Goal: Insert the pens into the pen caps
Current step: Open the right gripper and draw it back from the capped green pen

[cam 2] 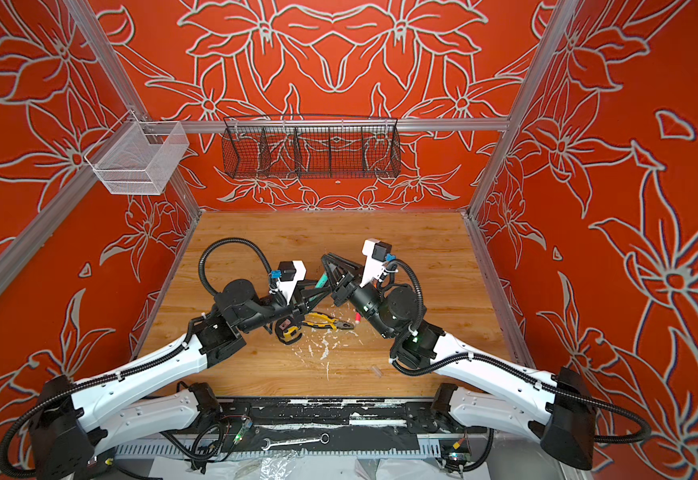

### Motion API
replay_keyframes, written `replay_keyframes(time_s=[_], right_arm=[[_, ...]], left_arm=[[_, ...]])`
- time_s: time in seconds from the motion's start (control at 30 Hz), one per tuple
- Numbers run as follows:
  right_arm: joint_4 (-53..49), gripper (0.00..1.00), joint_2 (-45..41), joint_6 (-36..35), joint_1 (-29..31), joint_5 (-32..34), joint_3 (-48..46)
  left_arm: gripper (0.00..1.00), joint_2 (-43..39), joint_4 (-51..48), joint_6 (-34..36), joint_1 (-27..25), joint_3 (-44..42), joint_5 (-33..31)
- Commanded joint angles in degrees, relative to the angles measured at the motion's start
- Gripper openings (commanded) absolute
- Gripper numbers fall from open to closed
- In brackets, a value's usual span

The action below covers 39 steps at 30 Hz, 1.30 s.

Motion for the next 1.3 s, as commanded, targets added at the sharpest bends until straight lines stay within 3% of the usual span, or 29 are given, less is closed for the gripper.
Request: replay_keyframes(time_s=[0.0, 0.2, 0.4, 0.67, 0.83, 0.97, 1.1, 1.27], right_arm=[[-5.8, 0.0, 2.0, -0.3, 4.4, -6.0, -3.9], [-4.6, 0.0, 3.7, 0.1, 5.8, -5.3, -5.4], [-1.9, 0.0, 7.2, 0.8, 7.0, -6.6, -6.1], [7.0, 0.0, 11.3, -0.7, 9.1, -12.4, -6.9], [4.1, 0.0, 8.4, -1.5, 9.1, -8.2, -6.9], [-6.3, 0.27, 1.4, -4.9, 9.1, 1.0, -6.0], [-20.0, 0.52, -5.6, -10.1, 8.3, 14.3, -3.1], [-26.6, 0.64, -12.6, -16.9, 3.9, 24.7, -3.4]], left_arm=[[0.0, 1.6, 5.0, 0.4, 0.3, 8.0, -5.4], [0.0, 5.6, 0.4, 3.1, 0.8, 19.1, -7.7], [0.0, 7.1, -0.2, 4.0, 1.3, 24.9, -8.8], [0.0, 7.9, 0.8, -2.3, 5.7, 26.8, -9.6], [0.0, 5.7, 3.4, -4.2, 7.6, 21.6, -7.3], [0.0, 2.1, 2.5, -4.7, 7.3, 13.0, -3.9], [0.0, -1.4, 6.4, -10.2, 5.8, 0.0, -9.3], [0.0, 1.6, 3.6, -20.6, 3.2, -5.8, -17.8]])
